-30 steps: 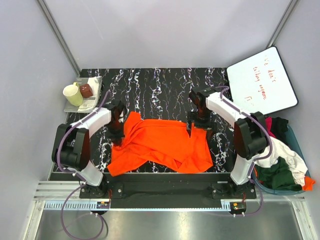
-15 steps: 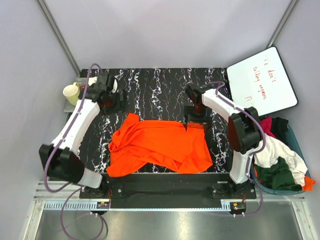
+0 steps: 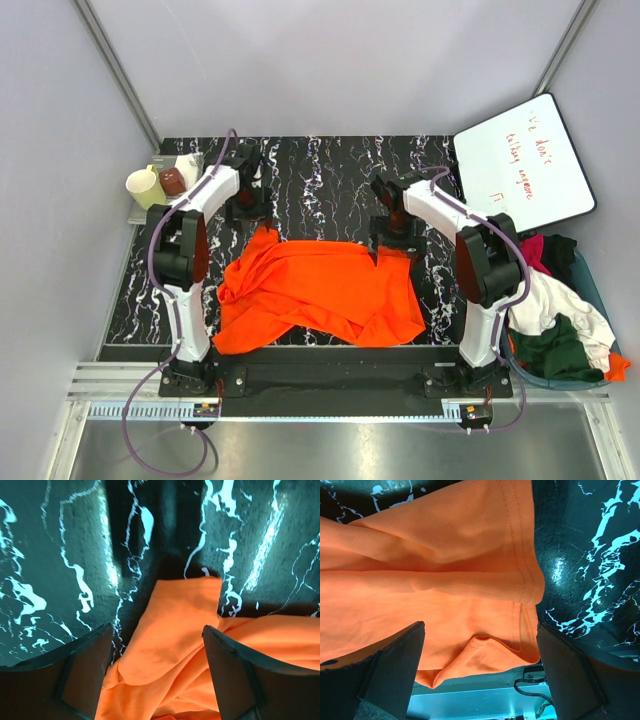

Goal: Fold and stack the t-shirts
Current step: Flatten the tshirt out

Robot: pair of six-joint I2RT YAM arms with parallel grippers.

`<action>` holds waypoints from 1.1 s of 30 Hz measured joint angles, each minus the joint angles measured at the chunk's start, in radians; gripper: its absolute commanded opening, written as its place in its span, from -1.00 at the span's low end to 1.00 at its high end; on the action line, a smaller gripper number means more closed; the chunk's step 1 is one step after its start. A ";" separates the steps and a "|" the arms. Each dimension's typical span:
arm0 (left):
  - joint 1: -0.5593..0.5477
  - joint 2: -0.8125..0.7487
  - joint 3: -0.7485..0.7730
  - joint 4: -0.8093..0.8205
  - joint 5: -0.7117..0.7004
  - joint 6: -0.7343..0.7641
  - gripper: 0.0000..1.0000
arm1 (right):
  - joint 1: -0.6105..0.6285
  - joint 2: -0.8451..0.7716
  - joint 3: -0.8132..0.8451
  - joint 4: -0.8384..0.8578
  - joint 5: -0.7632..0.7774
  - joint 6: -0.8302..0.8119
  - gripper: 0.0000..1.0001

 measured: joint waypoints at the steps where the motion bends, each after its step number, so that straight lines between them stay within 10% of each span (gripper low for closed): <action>1: 0.002 0.003 0.006 -0.001 -0.005 0.000 0.35 | 0.000 -0.001 -0.003 0.001 0.005 0.000 0.99; 11: 0.007 0.127 0.048 -0.008 -0.021 -0.002 -0.16 | -0.039 0.005 0.026 0.036 0.035 -0.008 0.99; 15: 0.008 0.144 0.052 -0.008 -0.008 -0.003 -1.00 | -0.110 0.031 0.071 0.075 0.029 -0.023 0.99; 28: 0.007 0.130 0.068 -0.028 -0.006 0.015 -1.00 | -0.163 0.270 0.203 0.150 -0.077 -0.068 0.85; 33: 0.008 0.091 0.082 -0.047 -0.010 0.015 -1.00 | -0.170 0.294 0.233 0.124 -0.117 -0.087 -0.72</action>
